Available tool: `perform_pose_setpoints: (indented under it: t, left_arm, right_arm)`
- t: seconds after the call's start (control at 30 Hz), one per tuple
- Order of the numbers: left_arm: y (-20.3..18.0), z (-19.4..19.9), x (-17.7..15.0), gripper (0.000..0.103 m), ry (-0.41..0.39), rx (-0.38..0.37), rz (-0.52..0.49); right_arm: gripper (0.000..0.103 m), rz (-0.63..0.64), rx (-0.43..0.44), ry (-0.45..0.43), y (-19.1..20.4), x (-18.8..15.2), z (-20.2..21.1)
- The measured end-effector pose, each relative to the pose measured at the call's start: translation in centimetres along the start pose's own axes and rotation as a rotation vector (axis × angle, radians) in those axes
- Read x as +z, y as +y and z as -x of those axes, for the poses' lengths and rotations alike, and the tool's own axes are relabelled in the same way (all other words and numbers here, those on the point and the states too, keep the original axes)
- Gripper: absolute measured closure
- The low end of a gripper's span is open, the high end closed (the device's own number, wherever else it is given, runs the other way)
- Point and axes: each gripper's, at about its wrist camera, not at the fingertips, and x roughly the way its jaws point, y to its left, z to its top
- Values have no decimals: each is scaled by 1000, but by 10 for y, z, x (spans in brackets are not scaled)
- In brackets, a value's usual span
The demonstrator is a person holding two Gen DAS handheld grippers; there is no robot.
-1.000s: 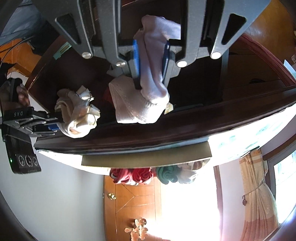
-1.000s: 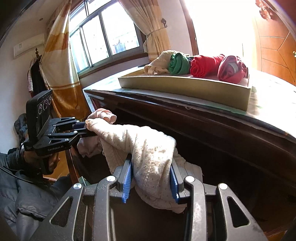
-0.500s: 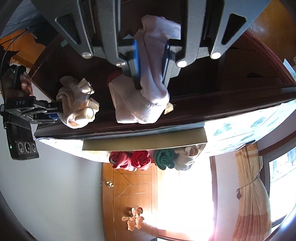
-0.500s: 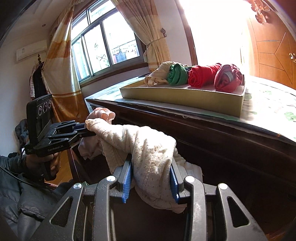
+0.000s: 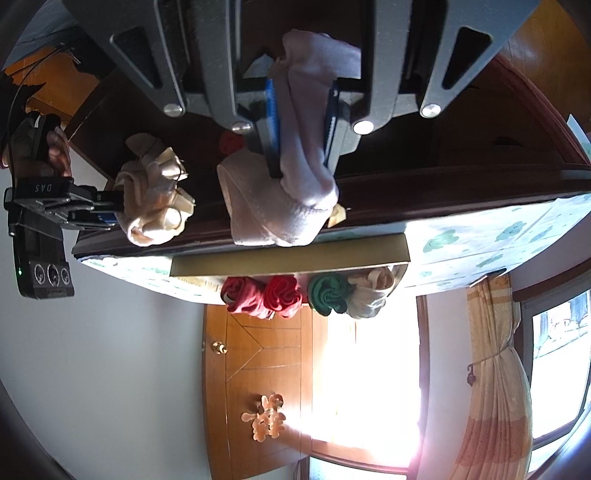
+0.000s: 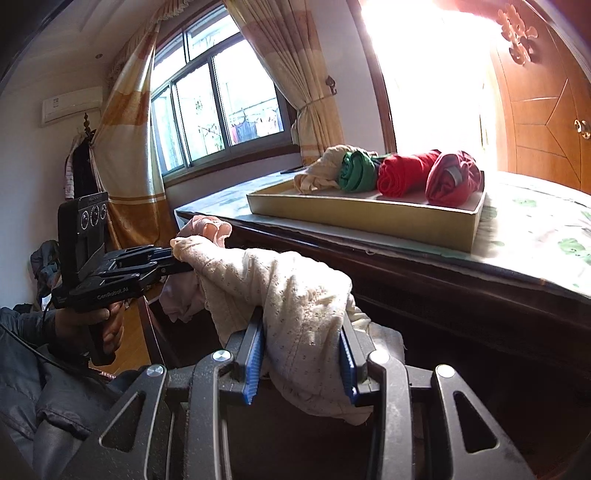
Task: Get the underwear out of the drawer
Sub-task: 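Carry both held garments over the cardboard tray beside the rolled garments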
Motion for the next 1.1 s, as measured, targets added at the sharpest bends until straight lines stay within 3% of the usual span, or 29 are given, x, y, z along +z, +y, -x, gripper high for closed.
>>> perform_pose_setpoints:
  t: [1.1]
  left_arm:
    - [-4,6,19,84,-100,-7,23]
  right_arm:
    - [65,-9,31,-122,2,-1,25]
